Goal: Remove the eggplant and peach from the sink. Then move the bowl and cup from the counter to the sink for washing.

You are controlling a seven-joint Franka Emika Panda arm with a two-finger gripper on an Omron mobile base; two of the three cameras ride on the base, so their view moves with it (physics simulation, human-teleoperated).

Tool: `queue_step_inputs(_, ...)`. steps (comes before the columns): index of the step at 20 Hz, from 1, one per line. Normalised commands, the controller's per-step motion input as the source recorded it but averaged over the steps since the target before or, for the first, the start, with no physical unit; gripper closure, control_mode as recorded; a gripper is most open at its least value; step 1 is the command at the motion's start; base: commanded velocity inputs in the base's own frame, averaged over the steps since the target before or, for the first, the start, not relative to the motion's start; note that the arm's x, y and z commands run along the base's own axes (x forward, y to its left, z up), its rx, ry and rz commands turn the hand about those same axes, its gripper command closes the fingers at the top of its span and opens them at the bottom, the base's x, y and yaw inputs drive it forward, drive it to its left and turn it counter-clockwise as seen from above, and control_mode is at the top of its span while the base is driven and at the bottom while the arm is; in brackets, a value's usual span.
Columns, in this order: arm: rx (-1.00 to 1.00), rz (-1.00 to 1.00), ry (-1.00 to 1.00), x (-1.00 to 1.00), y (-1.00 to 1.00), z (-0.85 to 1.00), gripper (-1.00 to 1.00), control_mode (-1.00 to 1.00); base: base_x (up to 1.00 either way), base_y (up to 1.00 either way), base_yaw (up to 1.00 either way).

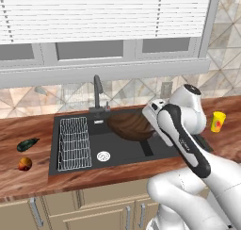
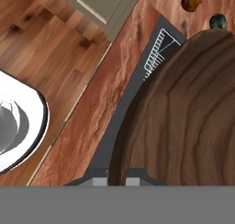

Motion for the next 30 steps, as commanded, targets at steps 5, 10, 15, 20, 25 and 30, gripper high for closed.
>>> queue_step_inputs(5,-0.03,0.00,0.00,0.10,0.05,-0.08,1.00,-1.00,0.00,0.00,0.00)
queue_step_inputs(10,-0.06,0.00,0.00,0.10,0.01,-0.08,1.00,-1.00,0.00,0.00,0.00)
queue_step_inputs(15,-0.03,0.00,0.00,0.11,0.01,-0.05,1.00,-1.00,0.00,0.00,0.00)
queue_step_inputs(20,-0.02,0.00,0.00,0.10,0.09,-0.02,1.00,-1.00,0.00,0.00,0.00)
queue_step_inputs(25,-0.02,0.00,0.00,0.08,0.13,-0.01,1.00,-1.00,0.00,0.00,0.00)
queue_step_inputs(30,-0.03,0.00,0.00,0.06,0.12,-0.02,1.00,-1.00,0.00,0.00,0.00)
